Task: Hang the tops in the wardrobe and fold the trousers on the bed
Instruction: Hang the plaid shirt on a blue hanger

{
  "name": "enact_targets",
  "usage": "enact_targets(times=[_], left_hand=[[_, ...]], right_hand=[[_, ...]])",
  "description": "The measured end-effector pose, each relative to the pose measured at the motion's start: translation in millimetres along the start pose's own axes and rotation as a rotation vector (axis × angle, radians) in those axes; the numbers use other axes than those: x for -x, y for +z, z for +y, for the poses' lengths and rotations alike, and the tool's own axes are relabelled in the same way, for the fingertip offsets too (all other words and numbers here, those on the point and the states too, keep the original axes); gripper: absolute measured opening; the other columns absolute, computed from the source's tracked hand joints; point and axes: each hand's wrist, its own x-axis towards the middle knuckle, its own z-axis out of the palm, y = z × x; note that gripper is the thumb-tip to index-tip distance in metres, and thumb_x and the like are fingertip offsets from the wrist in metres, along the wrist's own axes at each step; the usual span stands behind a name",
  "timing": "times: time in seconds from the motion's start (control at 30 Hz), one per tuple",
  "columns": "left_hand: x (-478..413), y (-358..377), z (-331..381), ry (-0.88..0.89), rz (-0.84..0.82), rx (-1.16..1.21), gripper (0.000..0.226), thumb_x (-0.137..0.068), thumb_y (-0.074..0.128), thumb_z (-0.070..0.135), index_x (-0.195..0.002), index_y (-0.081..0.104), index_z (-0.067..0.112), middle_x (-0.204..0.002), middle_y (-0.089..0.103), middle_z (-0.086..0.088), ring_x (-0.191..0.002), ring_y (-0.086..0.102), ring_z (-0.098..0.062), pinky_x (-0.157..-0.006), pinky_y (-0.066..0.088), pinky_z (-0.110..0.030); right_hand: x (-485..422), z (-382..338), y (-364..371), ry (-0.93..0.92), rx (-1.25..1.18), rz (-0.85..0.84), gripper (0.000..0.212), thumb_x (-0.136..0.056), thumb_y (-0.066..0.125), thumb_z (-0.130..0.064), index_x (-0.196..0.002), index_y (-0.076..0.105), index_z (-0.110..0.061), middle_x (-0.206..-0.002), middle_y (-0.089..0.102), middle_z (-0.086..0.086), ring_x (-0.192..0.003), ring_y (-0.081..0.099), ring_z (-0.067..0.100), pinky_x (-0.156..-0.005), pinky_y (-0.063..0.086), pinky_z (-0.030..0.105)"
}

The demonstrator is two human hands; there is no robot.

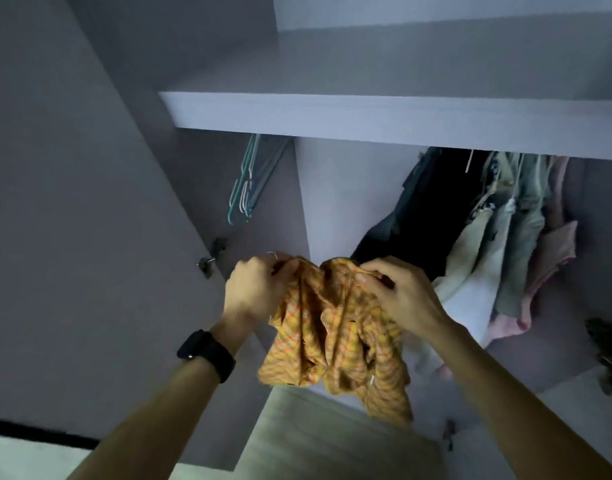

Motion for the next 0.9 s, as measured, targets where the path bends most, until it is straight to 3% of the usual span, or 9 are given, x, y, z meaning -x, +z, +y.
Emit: enact_targets(times=[0.2, 0.37, 0.47, 0.57, 0.67, 0.83, 0.9], left_hand=[[18.0, -10.6, -15.5, -0.015, -0.124, 0.173, 0.021, -0.094, 0.068, 0.036, -0.114, 0.074, 0.037, -0.105, 0.075, 0.016, -0.093, 0.068, 0.000, -0.089, 0.053, -0.020], [28.1, -38.7, -38.3, -0.034, -0.203, 0.270, 0.029, -0.090, 0.074, 0.036, -0.119, 0.073, 0.038, -0.104, 0.075, 0.019, -0.095, 0.068, 0.007, -0.092, 0.052, -0.017], [31.4, -48.2, -42.6, -0.019, -0.106, 0.160, 0.025, -0.091, 0.073, 0.038, -0.114, 0.075, 0.031, -0.105, 0.075, 0.013, -0.097, 0.069, -0.006, -0.092, 0.053, -0.024], [33.6, -58.0, -47.5, -0.063, -0.023, 0.064, 0.022, -0.094, 0.066, 0.045, -0.112, 0.074, 0.035, -0.105, 0.074, 0.010, -0.099, 0.068, -0.016, -0.088, 0.054, -0.034], [37.9, -66.4, -53.9, -0.039, 0.066, -0.064, 0.022, -0.098, 0.060, 0.046, -0.111, 0.072, 0.033, -0.105, 0.072, 0.007, -0.100, 0.064, -0.022, -0.085, 0.050, -0.034], [32.3, -72.3, -82.5, 0.200, 0.264, -0.343, 0.022, -0.098, 0.051, 0.039, -0.105, 0.069, 0.029, -0.091, 0.068, 0.010, -0.089, 0.063, -0.022, -0.080, 0.046, -0.035], [21.5, -74.2, -96.3, 0.267, 0.349, -0.449, 0.014, -0.096, 0.059, 0.034, -0.104, 0.068, 0.028, -0.089, 0.063, 0.009, -0.082, 0.059, -0.021, -0.075, 0.044, -0.034]], right_hand=[[-32.5, -50.4, 41.0, -0.200, -0.092, -0.228, 0.018, -0.100, 0.062, -0.026, -0.114, 0.073, -0.021, -0.104, 0.067, -0.012, -0.101, 0.063, 0.004, -0.092, 0.051, 0.024], [-48.3, -70.6, 65.0, -0.216, -0.157, -0.271, 0.016, -0.097, 0.065, -0.028, -0.110, 0.074, -0.024, -0.100, 0.069, -0.012, -0.096, 0.066, 0.007, -0.085, 0.055, 0.031], [-51.0, -83.8, 81.5, -0.182, -0.228, -0.253, 0.014, -0.095, 0.069, -0.028, -0.106, 0.076, -0.023, -0.097, 0.072, -0.015, -0.094, 0.068, 0.006, -0.081, 0.057, 0.027], [-54.4, -90.8, 95.5, -0.075, -0.318, -0.225, 0.011, -0.092, 0.073, -0.029, -0.102, 0.075, -0.024, -0.091, 0.072, -0.018, -0.086, 0.068, 0.005, -0.073, 0.058, 0.025], [-58.3, -96.3, 105.7, -0.052, -0.336, -0.234, 0.011, -0.090, 0.074, -0.028, -0.101, 0.075, -0.026, -0.089, 0.072, -0.021, -0.084, 0.068, 0.004, -0.071, 0.057, 0.021], [-63.0, -110.1, 114.2, -0.053, -0.309, -0.288, 0.015, -0.091, 0.074, -0.028, -0.105, 0.076, -0.022, -0.088, 0.072, -0.025, -0.079, 0.069, 0.000, -0.070, 0.054, 0.016], [-67.0, -114.2, 114.4, -0.025, -0.304, -0.266, 0.014, -0.092, 0.073, -0.028, -0.104, 0.077, -0.023, -0.083, 0.071, -0.026, -0.071, 0.067, 0.001, -0.066, 0.052, 0.016]])
